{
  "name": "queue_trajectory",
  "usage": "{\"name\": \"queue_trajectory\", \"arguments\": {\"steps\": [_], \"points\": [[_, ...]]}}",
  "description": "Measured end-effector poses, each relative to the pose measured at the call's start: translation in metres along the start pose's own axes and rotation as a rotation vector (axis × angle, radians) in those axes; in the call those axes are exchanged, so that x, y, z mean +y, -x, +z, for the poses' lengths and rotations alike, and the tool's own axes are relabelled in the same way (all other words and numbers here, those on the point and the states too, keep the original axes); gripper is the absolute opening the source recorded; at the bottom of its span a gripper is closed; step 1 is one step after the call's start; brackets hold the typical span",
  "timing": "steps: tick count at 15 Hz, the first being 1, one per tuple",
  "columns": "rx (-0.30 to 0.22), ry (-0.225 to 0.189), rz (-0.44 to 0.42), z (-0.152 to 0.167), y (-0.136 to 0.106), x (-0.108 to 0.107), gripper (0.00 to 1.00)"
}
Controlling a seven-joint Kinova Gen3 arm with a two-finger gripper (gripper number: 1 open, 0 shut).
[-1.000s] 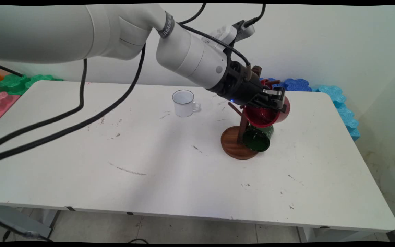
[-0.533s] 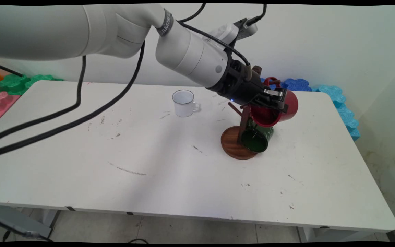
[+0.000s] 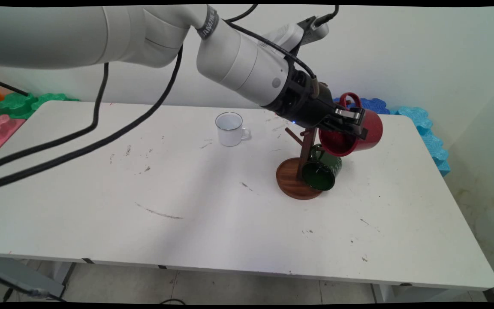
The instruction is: Place the picked object on the table
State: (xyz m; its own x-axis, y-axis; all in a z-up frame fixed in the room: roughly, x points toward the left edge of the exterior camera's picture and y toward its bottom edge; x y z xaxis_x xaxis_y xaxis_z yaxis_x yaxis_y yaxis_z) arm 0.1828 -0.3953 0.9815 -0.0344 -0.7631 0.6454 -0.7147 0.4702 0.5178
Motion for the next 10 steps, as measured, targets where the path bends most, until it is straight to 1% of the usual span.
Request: {"name": "queue_trajectory", "arguments": {"steps": [4,10], "points": [[-0.009,0.019,0.027,-0.004,0.001,0.006,0.0],[-0.041,0.043,0.076,-0.019,0.012,0.009,0.0]]}}
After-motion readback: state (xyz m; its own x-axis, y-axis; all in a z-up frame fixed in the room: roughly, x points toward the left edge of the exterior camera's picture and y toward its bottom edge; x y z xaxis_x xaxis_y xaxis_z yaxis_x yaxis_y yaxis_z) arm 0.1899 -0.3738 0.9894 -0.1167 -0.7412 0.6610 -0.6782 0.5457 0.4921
